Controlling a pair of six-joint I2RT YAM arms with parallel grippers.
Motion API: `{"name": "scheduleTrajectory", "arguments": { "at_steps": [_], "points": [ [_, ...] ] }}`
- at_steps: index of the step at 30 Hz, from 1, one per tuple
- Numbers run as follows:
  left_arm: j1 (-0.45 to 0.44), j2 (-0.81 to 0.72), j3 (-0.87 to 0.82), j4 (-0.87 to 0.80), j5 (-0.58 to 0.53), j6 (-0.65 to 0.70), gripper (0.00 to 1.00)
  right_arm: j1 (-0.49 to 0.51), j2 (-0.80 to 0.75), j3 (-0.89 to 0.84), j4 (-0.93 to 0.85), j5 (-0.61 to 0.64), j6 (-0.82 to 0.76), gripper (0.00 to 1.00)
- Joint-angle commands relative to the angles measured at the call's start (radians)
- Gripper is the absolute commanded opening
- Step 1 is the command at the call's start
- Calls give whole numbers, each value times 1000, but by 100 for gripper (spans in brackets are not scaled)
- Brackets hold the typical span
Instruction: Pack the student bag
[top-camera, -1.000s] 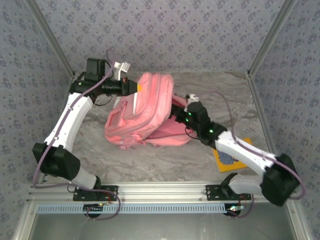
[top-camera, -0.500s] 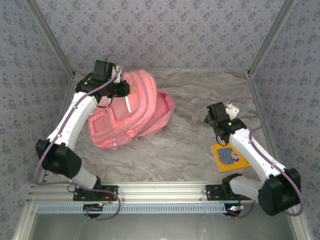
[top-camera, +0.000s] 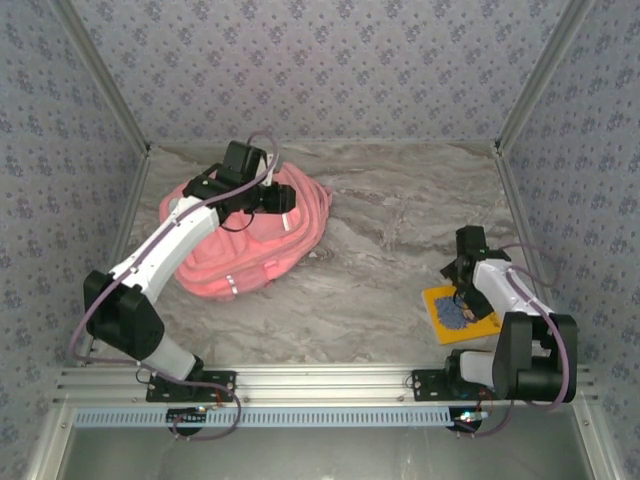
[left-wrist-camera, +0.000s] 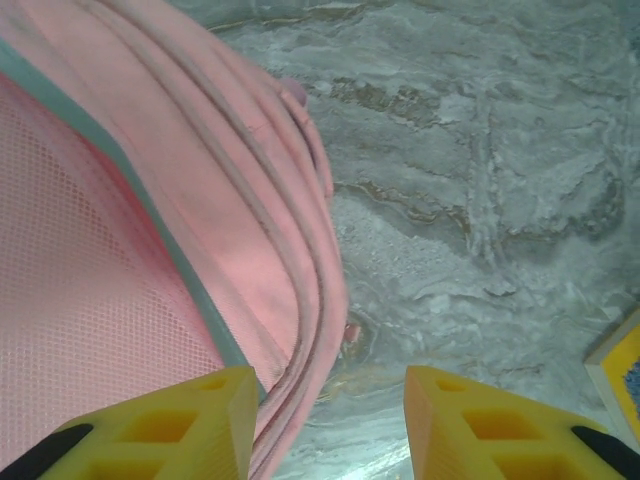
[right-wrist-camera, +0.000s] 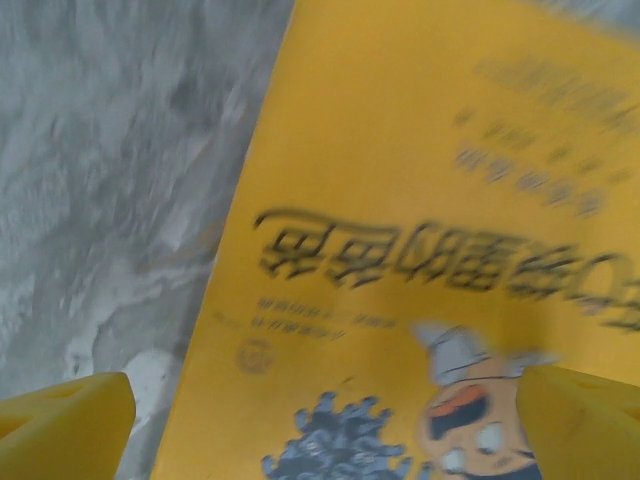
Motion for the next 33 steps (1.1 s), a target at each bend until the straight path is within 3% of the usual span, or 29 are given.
{"name": "scheduleTrajectory", "arguments": {
  "at_steps": [1,5,11,15,18,22,27,33],
  "points": [
    [7,-77,-16,53,22,6,43,9,18,-51,157,-191,-29,99],
    [7,-82,-19,67,49,-8,43,150,17,-80,255,-247,85,96],
    [8,-74,-24,79,75,-40,37,421,93,35,311,-251,255,94],
    [8,-62,-34,96,104,-64,36,511,88,143,246,-233,235,93],
    [4,-39,-60,152,185,-131,38,485,34,181,150,-145,139,92],
    [-26,14,-90,237,290,-256,40,399,57,239,110,-38,-102,92],
    [-111,42,-158,343,318,-368,42,243,155,249,119,-48,-247,94],
    [-223,116,-224,400,276,-393,43,202,258,250,134,-128,-297,97]
  ]
}}
